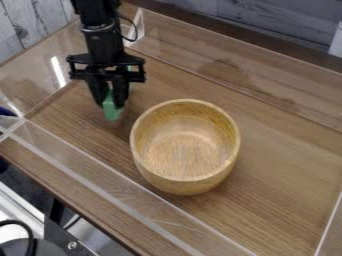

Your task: Put the green block in the brown bowl

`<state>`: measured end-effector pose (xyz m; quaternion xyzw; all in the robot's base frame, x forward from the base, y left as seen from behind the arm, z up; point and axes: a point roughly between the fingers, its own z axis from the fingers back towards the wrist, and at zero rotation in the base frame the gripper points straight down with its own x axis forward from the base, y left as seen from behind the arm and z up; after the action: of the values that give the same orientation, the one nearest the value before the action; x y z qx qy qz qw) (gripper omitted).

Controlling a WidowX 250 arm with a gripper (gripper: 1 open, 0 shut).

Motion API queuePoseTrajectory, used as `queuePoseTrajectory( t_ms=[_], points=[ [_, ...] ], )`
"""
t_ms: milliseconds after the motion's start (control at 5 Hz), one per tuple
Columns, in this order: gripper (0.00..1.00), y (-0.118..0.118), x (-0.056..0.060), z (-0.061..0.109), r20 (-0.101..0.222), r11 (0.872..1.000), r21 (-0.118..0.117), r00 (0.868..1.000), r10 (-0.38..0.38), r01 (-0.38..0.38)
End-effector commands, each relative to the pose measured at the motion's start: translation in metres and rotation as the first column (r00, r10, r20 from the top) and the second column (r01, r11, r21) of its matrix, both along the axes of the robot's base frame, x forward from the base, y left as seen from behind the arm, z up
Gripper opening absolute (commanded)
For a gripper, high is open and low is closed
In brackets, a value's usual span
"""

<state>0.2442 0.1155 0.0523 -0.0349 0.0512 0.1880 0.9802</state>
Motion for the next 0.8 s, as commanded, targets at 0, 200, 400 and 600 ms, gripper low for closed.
queuePoseTrajectory(
  t_ms=[0,200,400,600],
  points=[
    [0.0,0.004,0.015,0.022,0.085,0.999,0.047,0.996,-0.014,0.01],
    [0.0,0.001,0.017,0.018,0.08,0.999,0.048,0.997,-0.023,0.019],
    [0.0,-0.002,0.019,0.014,0.073,0.998,0.05,0.997,-0.033,0.03],
    [0.0,-0.005,0.022,0.009,0.065,0.998,0.053,0.997,-0.045,0.041]
  ],
)
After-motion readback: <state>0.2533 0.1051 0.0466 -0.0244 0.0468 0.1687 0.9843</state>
